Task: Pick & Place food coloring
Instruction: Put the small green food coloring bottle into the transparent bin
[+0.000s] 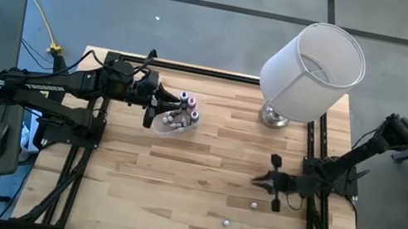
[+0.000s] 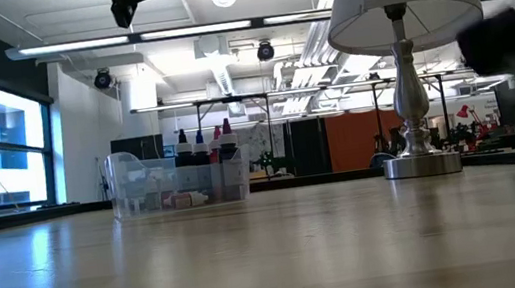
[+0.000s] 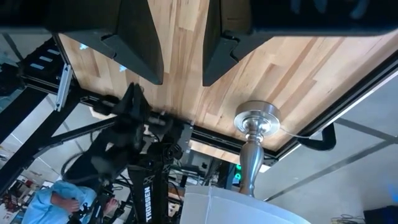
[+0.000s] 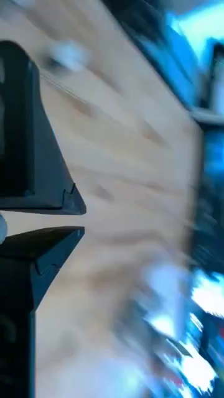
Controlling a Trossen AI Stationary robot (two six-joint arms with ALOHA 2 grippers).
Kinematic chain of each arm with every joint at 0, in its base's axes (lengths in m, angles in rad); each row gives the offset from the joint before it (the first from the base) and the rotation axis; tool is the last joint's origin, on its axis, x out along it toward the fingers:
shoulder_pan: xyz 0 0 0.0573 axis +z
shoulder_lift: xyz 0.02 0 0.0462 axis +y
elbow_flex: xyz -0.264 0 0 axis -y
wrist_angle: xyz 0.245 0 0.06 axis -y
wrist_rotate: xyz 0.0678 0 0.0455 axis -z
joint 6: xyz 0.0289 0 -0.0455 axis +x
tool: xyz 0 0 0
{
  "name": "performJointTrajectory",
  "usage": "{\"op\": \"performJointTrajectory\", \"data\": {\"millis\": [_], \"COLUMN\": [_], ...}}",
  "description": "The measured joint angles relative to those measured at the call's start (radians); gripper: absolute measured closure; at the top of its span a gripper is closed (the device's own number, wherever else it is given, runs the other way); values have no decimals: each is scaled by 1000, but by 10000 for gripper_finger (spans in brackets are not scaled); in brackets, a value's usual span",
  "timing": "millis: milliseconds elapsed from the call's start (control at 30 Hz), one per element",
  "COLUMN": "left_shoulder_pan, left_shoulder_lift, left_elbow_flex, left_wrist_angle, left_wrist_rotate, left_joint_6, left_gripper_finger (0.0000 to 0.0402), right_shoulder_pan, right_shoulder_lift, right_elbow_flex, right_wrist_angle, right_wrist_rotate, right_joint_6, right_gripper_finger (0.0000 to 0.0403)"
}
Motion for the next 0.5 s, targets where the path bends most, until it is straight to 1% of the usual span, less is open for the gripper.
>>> {"op": "performJointTrajectory", "data": {"millis": [67, 167, 233, 300, 367, 500], "left_shoulder_pan": [0, 0, 0, 0, 0, 0], "left_shoulder_lift": [0, 0, 0, 0, 0, 0], "left_elbow_flex": [0, 0, 0, 0, 0, 0], "left_wrist_angle": [3, 5, 5, 6, 6, 6], "left_wrist_rotate": [0, 0, 0, 0, 0, 1], "left_joint_6": [0, 0, 0, 0, 0, 0], "left_gripper_finger": [290, 290, 290, 290, 290, 290], "right_shoulder_pan": [-55, -166, -249, -330, -406, -514], "right_shoulder_lift": [5, 52, 120, 218, 339, 591], "right_elbow_flex": [41, 124, 197, 291, 391, 606], "right_wrist_angle": [65, 133, 137, 144, 176, 241], "right_wrist_rotate": [22, -35, -70, -70, -71, -151], "right_joint_6": [-74, -166, -224, -257, -250, -232], "right_gripper_finger": [375, 375, 375, 375, 375, 375]}}
